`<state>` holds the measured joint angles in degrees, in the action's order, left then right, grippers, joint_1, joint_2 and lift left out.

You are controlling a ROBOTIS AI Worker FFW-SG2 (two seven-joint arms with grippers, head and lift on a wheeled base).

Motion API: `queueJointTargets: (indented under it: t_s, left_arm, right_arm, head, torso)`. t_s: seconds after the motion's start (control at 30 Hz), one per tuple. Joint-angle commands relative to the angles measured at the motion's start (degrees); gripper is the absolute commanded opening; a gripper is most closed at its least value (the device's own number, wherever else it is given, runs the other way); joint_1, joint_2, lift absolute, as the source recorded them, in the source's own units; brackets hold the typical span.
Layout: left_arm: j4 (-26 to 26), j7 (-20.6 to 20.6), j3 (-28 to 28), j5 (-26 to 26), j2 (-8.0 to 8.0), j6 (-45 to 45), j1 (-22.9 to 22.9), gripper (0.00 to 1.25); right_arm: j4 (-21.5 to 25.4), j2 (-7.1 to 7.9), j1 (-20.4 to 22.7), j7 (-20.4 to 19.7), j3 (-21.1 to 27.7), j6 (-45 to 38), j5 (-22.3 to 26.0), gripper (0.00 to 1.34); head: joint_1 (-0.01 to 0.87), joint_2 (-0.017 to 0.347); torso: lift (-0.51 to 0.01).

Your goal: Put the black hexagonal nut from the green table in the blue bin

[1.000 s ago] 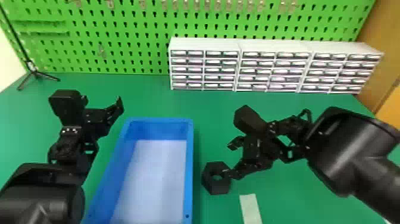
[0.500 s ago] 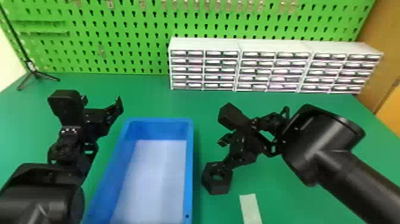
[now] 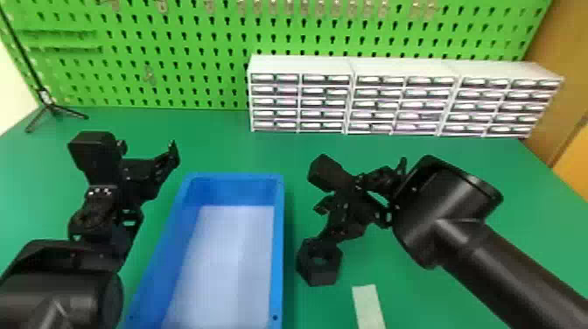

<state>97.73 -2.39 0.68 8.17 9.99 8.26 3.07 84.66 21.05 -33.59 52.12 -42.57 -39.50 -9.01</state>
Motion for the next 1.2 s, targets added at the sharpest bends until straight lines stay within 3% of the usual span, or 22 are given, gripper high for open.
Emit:
queueJointTargets:
  t_s: [0.0,0.5,0.97,1.17]
  left_arm:
    - [0.0,0.02,-0.07,0.0,-0.06,0.0,0.09,0.95]
    - [0.0,0.02,0.2,0.0,0.03,-0.17,0.18,0.95]
    - [0.0,0.02,0.29,0.0,0.03,-0.26,0.27,0.95]
    - [0.0,0.02,0.29,0.0,-0.06,-0.26,0.18,0.95]
  right_arm:
    - [-2.83,-1.01,-0.86,0.0,-0.76,1.18,-1.18,0.91]
    - [-8.81,-0.92,-3.85,0.0,-4.45,2.23,-3.56,0.91]
    - [-9.24,0.48,-5.35,-0.18,-7.44,2.23,-3.38,0.9]
    - [-9.24,0.66,-5.43,-0.18,-7.97,2.23,-3.21,0.83]
  head:
    - [0.683,0.028]
    - [0.683,0.028]
    - [0.683,0.028]
    - [0.683,0.028]
  torso:
    - [-0.096]
    - [-0.096]
    - [-0.096]
    - [-0.096]
